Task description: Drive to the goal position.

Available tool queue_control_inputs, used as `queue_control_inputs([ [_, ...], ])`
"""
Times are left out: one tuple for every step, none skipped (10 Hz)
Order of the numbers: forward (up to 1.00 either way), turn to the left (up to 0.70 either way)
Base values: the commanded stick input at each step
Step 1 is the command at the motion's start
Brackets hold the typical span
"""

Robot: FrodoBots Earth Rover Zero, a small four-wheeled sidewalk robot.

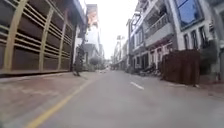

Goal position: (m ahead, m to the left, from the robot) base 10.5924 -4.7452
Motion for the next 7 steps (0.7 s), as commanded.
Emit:
queue_control_inputs([
  [1.00,0.06],
  [1.00,0.06],
  [1.00,0.06],
  [1.00,0.06],
  [1.00,0.06],
  [1.00,0.06],
  [1.00,0.06],
])
